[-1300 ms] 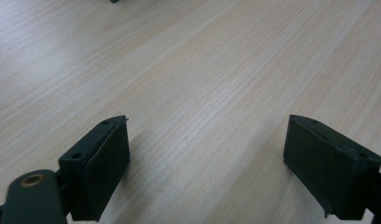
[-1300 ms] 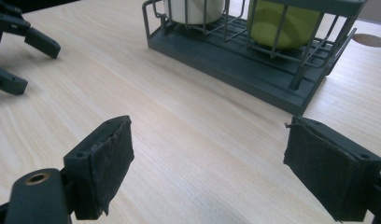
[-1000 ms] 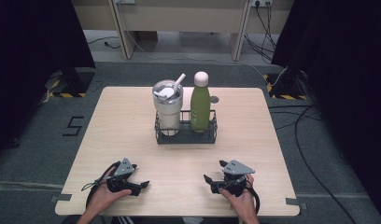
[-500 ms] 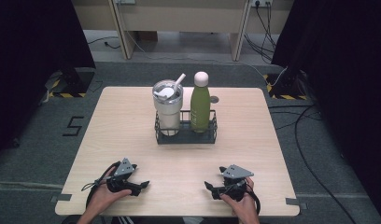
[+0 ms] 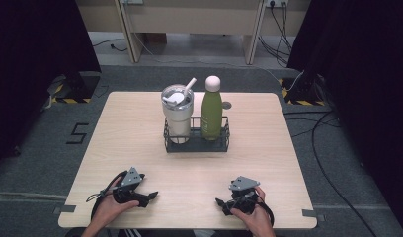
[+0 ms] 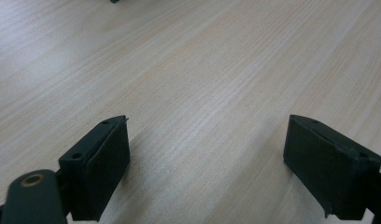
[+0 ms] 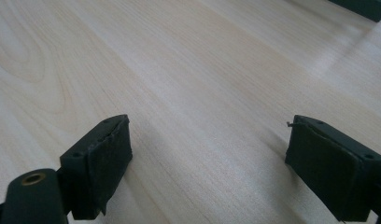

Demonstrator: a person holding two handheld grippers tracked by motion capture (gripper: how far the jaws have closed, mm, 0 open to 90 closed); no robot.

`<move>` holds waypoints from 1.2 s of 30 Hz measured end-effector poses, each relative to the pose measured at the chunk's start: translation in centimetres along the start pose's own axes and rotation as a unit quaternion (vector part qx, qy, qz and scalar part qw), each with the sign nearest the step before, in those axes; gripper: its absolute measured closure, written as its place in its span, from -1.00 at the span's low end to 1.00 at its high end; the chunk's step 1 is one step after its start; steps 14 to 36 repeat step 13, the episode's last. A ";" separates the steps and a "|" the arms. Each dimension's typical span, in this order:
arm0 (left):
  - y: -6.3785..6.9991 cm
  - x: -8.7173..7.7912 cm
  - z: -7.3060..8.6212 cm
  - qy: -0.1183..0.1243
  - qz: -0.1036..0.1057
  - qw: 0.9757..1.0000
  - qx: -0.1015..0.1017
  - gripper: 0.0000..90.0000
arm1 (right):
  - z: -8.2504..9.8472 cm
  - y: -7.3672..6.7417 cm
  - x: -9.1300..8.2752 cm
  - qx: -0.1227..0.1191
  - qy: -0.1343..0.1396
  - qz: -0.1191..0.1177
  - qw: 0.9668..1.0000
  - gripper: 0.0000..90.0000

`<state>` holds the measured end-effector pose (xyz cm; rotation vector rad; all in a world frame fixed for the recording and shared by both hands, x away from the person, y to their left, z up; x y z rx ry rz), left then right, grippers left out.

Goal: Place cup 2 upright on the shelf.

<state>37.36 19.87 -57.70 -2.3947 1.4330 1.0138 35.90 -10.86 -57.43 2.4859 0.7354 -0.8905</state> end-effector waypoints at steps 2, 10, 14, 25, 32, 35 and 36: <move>0.0 0.0 0.0 0.000 0.000 1.000 0.000 -0.69 | 0.0 0.0 0.0 0.000 0.000 -0.001 1.000 -0.70; 0.0 0.0 0.0 0.000 0.000 1.000 0.000 -0.69 | 0.0 -0.1 0.0 -0.001 -0.003 -0.003 1.000 -0.74; 0.0 0.0 0.0 0.000 0.000 1.000 0.000 -0.69 | 0.0 -0.1 0.0 -0.001 -0.003 -0.003 1.000 -0.74; 0.0 0.0 0.0 0.000 0.000 1.000 0.000 -0.69 | 0.0 -0.1 0.0 -0.001 -0.003 -0.003 1.000 -0.74; 0.0 0.0 0.0 0.000 0.000 1.000 0.000 -0.69 | 0.0 -0.1 0.0 -0.001 -0.003 -0.003 1.000 -0.74; 0.0 0.0 0.0 0.000 0.000 1.000 0.000 -0.69 | 0.0 -0.1 0.0 -0.001 -0.003 -0.003 1.000 -0.74; 0.0 0.0 0.0 0.000 0.000 1.000 0.000 -0.69 | 0.0 -0.1 0.0 -0.001 -0.003 -0.003 1.000 -0.74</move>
Point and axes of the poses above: each handheld gripper's, and its own axes: x roughly forward along the jaws, z roughly out of its underside, y roughly to its right, the point moved 8 cm from there along x, roughly forward along the jaws, and after that the axes turned 15 degrees about z, right-handed, at the moved point
